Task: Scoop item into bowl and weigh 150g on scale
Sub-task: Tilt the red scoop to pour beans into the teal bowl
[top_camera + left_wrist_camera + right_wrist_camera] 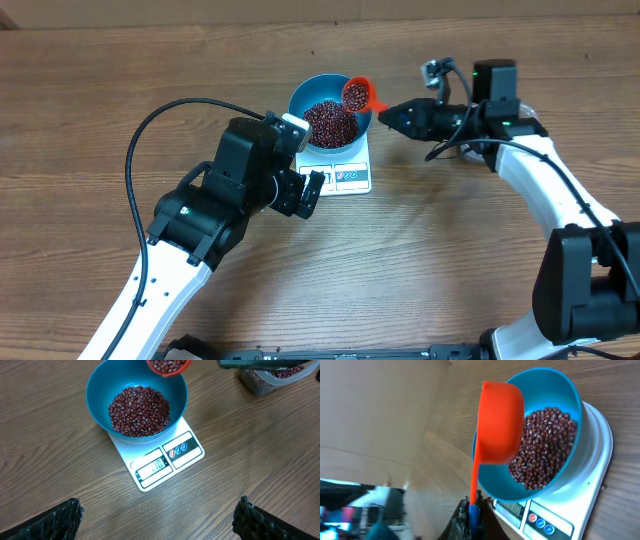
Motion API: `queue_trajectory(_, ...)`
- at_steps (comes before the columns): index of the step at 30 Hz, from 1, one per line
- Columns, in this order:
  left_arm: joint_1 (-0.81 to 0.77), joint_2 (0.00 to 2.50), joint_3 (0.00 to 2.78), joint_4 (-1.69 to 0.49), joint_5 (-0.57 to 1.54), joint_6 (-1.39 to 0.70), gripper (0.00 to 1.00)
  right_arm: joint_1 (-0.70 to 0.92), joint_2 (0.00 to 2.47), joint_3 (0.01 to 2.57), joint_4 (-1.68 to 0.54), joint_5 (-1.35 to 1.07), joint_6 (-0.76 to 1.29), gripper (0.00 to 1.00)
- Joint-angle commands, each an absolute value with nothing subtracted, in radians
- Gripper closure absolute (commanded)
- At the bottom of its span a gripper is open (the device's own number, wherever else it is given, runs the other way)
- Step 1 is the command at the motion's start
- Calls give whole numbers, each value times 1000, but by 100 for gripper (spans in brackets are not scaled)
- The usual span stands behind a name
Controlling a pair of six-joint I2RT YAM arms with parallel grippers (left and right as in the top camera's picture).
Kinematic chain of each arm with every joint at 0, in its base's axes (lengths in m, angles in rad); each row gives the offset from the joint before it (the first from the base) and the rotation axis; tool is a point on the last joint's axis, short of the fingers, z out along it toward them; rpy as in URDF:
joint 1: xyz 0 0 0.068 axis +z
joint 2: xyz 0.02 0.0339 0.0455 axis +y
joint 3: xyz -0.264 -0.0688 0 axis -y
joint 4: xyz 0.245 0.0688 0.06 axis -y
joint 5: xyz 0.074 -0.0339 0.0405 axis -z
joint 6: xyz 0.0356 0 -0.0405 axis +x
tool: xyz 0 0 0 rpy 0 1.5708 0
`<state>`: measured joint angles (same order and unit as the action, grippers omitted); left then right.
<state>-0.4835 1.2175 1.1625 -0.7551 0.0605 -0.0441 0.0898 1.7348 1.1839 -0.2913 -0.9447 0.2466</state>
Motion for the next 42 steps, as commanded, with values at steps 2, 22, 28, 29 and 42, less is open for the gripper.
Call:
queue_trajectory(2, -478, 1222, 1153, -752, 68, -22, 0, 141, 1745, 1183, -274, -837, 122, 96)
queue_trajectory(22, -478, 1222, 1153, -752, 68, -22, 0, 204, 1745, 1183, -262, -759, -309, 96)
queue_trajectory(28, -478, 1222, 1153, -752, 68, -22, 0, 204, 1745, 1183, -261, -759, -376, 96)
queue_trajectory(29, -478, 1222, 1153, -752, 68, -22, 0, 204, 1745, 1183, -259, -759, -376, 96)
queue_trajectory(42, -478, 1222, 1153, -752, 68, -22, 0, 204, 1745, 1183, -259, -759, -376, 96)
